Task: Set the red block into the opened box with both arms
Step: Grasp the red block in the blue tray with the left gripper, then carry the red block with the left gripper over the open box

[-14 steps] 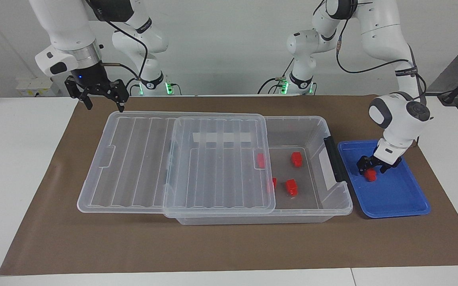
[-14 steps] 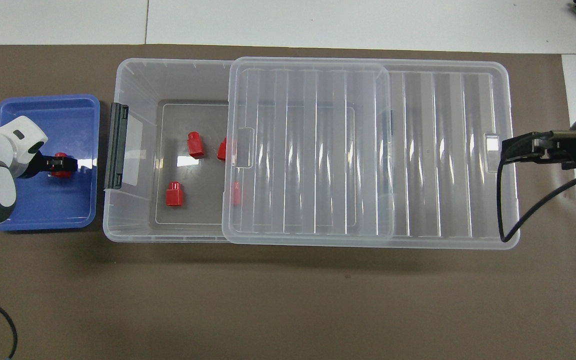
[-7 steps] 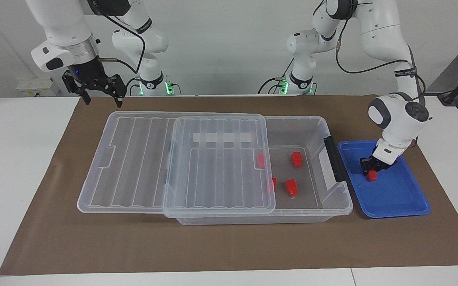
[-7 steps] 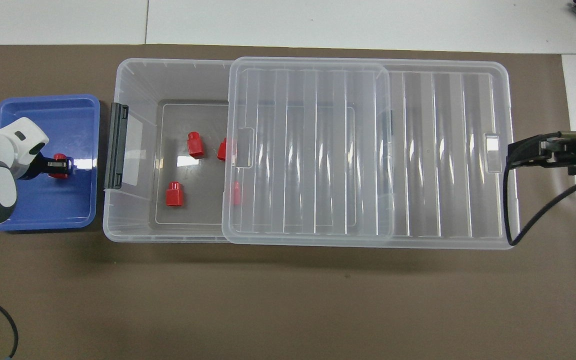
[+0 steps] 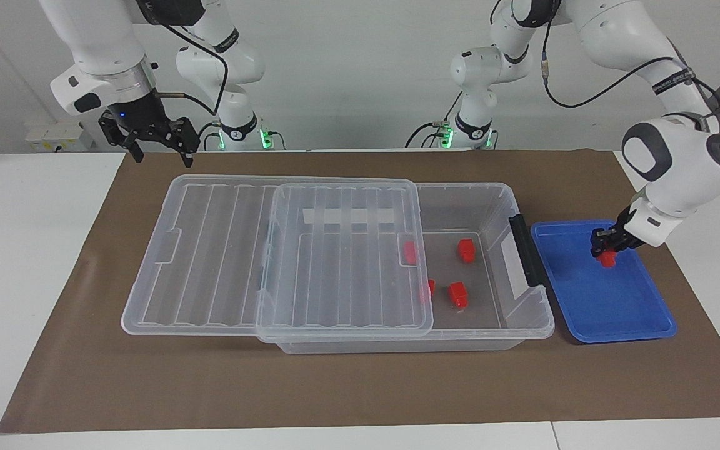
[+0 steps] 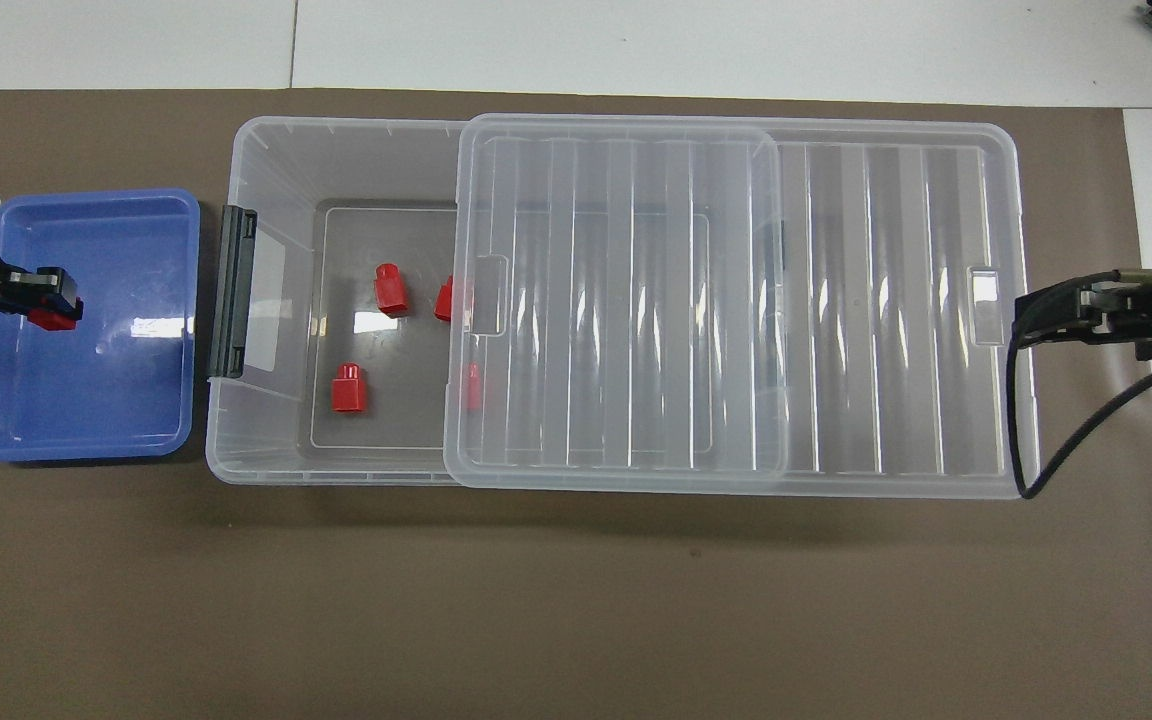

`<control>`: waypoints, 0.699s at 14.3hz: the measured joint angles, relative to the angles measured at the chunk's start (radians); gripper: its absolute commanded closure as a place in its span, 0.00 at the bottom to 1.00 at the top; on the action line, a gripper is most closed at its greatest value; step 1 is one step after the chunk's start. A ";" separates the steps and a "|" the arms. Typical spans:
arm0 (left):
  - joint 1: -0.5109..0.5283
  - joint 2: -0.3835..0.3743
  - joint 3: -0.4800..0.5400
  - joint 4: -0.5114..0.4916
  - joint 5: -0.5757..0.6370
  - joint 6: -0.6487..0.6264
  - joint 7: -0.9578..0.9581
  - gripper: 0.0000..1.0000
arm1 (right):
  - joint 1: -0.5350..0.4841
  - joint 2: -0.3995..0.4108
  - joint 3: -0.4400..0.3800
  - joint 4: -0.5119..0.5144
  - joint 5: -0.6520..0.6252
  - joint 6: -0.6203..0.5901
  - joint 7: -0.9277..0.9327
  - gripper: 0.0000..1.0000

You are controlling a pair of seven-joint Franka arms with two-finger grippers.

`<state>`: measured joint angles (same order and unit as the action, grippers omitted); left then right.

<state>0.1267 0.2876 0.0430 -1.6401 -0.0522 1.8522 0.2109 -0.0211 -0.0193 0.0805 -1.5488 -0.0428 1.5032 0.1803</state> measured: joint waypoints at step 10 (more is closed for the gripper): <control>-0.113 -0.123 -0.161 0.118 -0.052 -0.271 -0.554 1.00 | 0.000 -0.006 0.000 0.000 0.018 -0.005 0.014 0.00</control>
<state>0.0135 0.1643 -0.1178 -1.5225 -0.1040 1.5812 -0.3432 -0.0208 -0.0254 0.0808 -1.5486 -0.0247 1.4985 0.1944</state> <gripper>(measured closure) 0.656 0.000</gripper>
